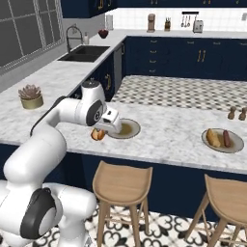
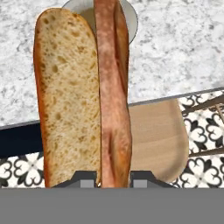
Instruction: Place one bun and one sausage from the bowl on each plate.
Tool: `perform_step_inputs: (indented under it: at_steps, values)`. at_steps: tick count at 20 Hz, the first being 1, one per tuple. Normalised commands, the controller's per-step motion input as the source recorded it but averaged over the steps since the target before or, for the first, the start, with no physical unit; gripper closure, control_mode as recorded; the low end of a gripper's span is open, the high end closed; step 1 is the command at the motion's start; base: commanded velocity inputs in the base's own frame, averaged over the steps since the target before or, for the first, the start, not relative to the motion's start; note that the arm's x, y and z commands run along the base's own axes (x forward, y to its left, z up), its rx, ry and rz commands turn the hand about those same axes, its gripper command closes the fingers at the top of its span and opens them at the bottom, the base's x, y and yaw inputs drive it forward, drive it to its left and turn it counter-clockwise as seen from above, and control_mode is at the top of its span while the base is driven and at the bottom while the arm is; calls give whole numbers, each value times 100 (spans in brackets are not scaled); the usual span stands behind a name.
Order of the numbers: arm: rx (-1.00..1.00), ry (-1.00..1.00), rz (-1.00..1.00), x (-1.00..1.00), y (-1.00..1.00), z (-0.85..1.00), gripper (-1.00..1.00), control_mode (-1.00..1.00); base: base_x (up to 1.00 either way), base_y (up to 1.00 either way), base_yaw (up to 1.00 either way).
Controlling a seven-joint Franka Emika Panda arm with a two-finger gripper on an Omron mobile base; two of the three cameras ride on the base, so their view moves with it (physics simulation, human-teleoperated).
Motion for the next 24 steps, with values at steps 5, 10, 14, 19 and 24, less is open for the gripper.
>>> perform_step_inputs:
  at_steps: [5,10,14,19,24]
  values:
    - [0,0,0,0,0,0,100,100,55,1,0]
    - [0,0,0,0,0,0,100,100,53,0,0]
    - [0,0,0,65,2,0,100,-100,17,0,0]
    - [0,0,0,98,10,-10,100,-100,0,0,0]
    - [0,0,0,79,14,-37,100,-100,0,0,0]
